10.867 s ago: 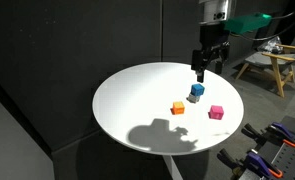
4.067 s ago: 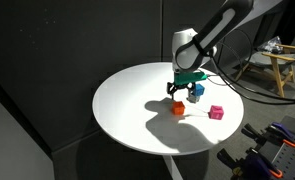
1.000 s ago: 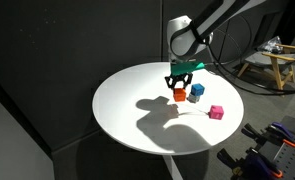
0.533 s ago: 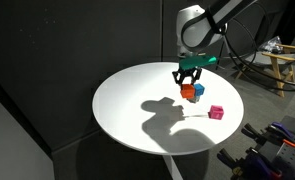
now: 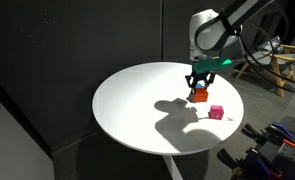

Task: Pick up the orange block and put it on mulberry pink block

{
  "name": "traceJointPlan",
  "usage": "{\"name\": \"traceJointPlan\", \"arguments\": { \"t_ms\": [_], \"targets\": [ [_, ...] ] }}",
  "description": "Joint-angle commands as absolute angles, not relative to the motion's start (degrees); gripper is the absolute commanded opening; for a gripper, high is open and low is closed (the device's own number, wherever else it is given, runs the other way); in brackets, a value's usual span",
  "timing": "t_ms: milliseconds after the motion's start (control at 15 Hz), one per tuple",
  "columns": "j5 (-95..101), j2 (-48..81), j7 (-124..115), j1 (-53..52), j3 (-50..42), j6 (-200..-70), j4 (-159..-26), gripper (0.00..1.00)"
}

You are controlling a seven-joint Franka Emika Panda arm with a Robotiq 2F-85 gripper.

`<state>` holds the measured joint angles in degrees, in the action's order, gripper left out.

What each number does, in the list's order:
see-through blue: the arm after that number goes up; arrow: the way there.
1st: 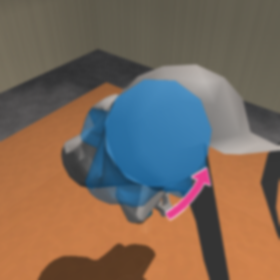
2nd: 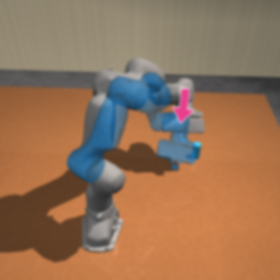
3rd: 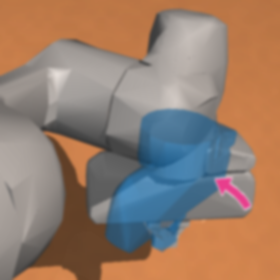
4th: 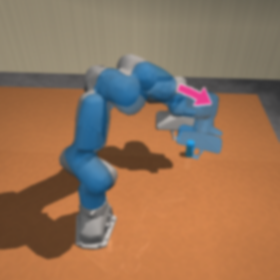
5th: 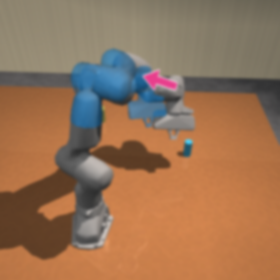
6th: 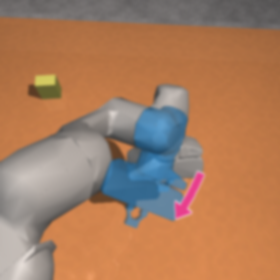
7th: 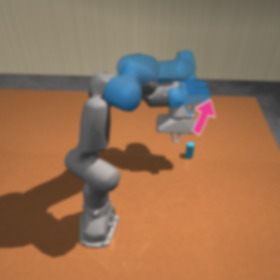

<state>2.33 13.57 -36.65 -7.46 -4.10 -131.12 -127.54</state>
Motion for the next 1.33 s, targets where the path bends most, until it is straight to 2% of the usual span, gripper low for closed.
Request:
{"name": "traceJointPlan", "arguments": {
  "t_ms": [0,467,1267],
  "targets": [
    [3.4,10.8,-35.0,-5.7,-4.0,-133.7,-131.9,0.32],
    [3.6,9.1,-32.6,-4.3,-4.2,-140.4,-136.7,0.32],
    [3.3,7.9,-32.6,-3.6,-4.0,-140.3,-137.9,0.32]
  ]
}}
